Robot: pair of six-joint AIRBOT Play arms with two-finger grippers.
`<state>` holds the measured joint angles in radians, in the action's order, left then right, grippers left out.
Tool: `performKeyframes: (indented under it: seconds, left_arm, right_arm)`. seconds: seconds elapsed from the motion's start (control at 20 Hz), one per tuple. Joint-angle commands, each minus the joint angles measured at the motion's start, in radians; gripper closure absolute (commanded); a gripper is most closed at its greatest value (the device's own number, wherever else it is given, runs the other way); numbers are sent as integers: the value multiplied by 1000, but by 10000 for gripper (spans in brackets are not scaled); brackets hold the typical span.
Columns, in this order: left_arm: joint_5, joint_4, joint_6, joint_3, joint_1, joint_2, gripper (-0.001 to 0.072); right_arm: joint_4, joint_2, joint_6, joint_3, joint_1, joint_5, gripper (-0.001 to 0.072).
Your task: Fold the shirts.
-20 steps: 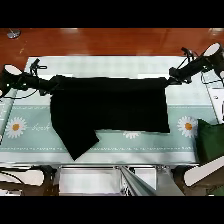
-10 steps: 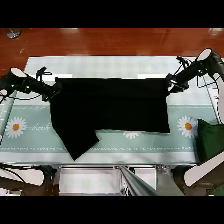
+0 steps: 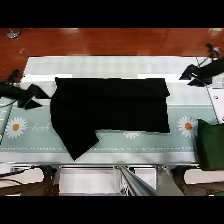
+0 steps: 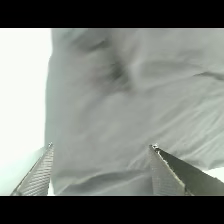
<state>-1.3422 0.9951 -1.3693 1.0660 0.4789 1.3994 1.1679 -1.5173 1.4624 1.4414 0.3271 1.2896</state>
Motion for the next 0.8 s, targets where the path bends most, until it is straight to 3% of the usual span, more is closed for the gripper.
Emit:
performKeyframes:
  seconds: [0.0,0.05,0.15,0.2,0.35,0.75]
  left_arm:
    - [142,-28,-6,-304,163,-196,8]
    - [183,-93,16,-409,214,-245,8]
    - [174,-291,171,-572,286,-304,8]
    - [165,-315,209,-622,286,-321,8]
    - [193,-255,151,-695,248,-327,7]
    - [188,-255,172,-758,55,-327,8]
  right_arm:
    - [-124,286,-19,-374,45,-248,90]
    - [-209,385,-69,-523,38,-307,90]
    - [-336,550,-96,-766,37,-393,90]
    - [-355,608,-95,-846,37,-409,90]
    - [-357,690,-97,-962,37,-360,90]
    - [-360,692,-98,-967,37,-325,90]
